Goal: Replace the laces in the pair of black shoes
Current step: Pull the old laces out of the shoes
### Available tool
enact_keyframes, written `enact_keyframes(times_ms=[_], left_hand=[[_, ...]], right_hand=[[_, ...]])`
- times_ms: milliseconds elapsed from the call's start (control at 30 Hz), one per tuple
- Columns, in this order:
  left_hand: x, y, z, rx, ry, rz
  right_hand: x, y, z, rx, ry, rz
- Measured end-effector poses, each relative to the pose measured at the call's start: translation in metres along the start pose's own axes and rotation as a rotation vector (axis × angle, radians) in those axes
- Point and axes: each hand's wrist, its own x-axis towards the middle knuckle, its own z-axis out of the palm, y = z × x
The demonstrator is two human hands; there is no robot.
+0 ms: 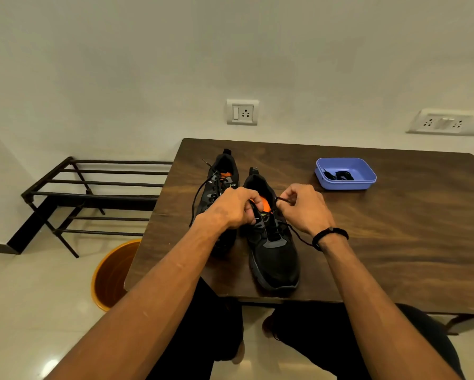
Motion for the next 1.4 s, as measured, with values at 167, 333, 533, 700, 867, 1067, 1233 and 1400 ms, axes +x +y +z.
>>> enact_keyframes(times_ms=[167,333,533,700,867,1067,1233,1400], left_hand=[[0.003,-0.001,0.000,0.023,-0.040,0.011],[0.003,-0.002,0.001,-0.003,-0.033,0.018],[0.002,-0.001,-0.001,-0.009,-0.038,0.026],[-0.001,0.006,-0.001,-0.005,-0.038,0.007],[0.001,0.008,0.001,0.049,0.013,0.014],[0.000,0.011,0.000,0.081,0.015,0.018],[0.002,0.010,-0.001,0.086,-0.014,0.011],[0.002,0.009,-0.002,0.072,-0.018,0.007]], right_hand=[[-0.003,-0.001,-0.001,-0.053,-0.080,-0.026],[0.001,0.004,-0.003,-0.175,-0.112,0.000],[-0.001,0.006,0.003,-0.378,0.005,-0.015],[0.004,0.007,0.002,-0.337,0.067,0.004],[0.004,0.004,-0.004,-0.263,0.137,-0.023],[0.004,-0.002,-0.003,0.014,0.243,-0.082],[0.000,-0.009,-0.006,0.173,0.268,-0.064],[0.004,-0.003,-0.003,0.189,0.290,0.032]])
